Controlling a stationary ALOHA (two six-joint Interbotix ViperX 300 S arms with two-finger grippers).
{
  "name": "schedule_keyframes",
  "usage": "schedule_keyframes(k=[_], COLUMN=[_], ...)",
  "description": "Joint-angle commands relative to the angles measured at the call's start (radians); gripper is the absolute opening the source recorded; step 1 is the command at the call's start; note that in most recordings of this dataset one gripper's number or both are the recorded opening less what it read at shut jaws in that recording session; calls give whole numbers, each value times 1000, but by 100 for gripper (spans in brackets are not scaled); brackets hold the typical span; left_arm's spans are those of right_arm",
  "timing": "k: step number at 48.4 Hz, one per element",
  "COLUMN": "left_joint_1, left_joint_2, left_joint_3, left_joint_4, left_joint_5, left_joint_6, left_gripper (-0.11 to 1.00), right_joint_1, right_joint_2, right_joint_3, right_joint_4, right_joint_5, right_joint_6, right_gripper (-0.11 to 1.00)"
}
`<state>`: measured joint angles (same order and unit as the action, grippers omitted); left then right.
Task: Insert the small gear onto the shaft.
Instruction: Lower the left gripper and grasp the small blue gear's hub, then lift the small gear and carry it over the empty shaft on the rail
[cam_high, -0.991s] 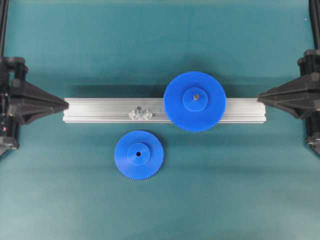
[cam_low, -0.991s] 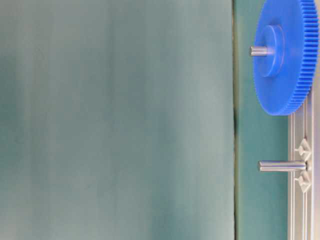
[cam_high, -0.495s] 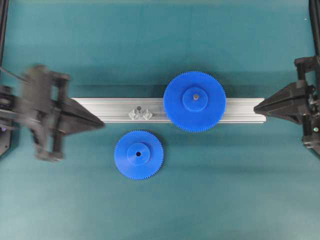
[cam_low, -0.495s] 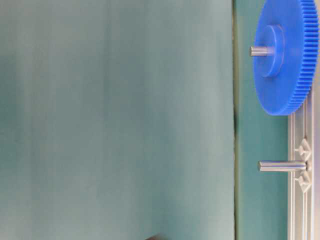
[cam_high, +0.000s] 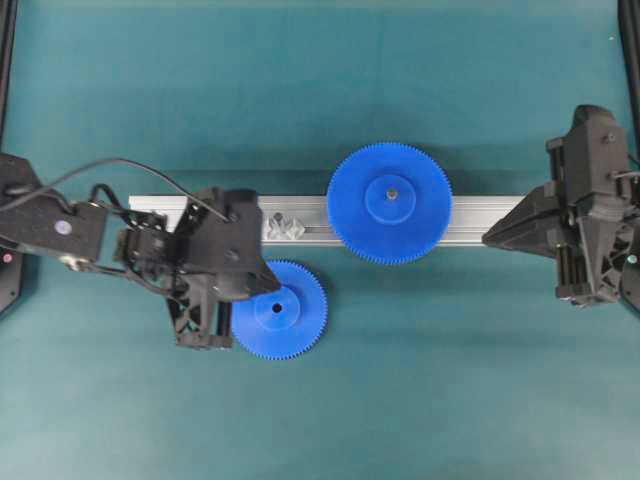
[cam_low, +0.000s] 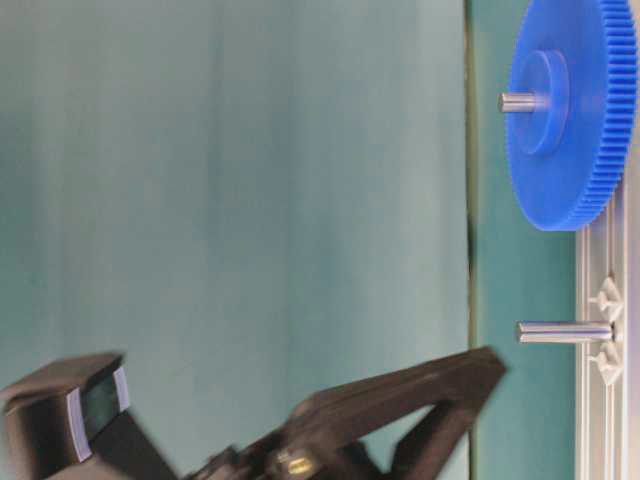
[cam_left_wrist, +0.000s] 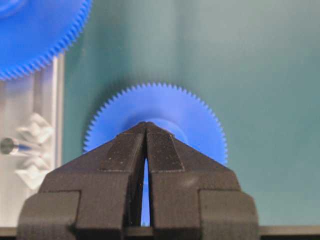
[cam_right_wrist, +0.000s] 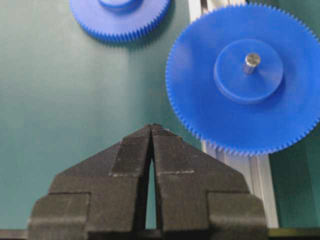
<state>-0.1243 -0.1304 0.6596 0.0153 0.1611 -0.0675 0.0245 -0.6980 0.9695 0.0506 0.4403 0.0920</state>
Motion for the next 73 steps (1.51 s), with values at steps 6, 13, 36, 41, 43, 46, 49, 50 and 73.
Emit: schedule_keyframes(k=[6,13,36,41,43,46,49,50,73], left_joint_1=[-29,-35,-35,-34,-34,-32,-31,-29,-14], left_joint_2=[51,104,239,255,258,261,262,262,305], left_joint_3=[-64,-114,-186,-195,-196,-196,-195,-196,-198], left_joint_4=[3,2,2,3,3,2,3,3,2], left_joint_5=[83,138,213,225,225,225,227,230,239], left_joint_6=[-3,-3,0,0,0,-2,-3,-3,-5], left_gripper=[0,9,92,92,92,92,92,92,92], right_joint_1=[5,9,26,26,26,26,26,26,26], right_joint_2=[15,23,23,21,21,21,21,23,18], right_joint_3=[-28,-28,-31,-31,-31,-31,-29,-29,-14], right_joint_4=[3,5,18,18,18,18,18,18,18], right_joint_5=[-3,-3,-5,-8,-8,-8,-9,-9,-28], right_joint_6=[9,11,11,11,11,11,12,11,12], right_gripper=[6,6,6,6,6,6,6,6,6])
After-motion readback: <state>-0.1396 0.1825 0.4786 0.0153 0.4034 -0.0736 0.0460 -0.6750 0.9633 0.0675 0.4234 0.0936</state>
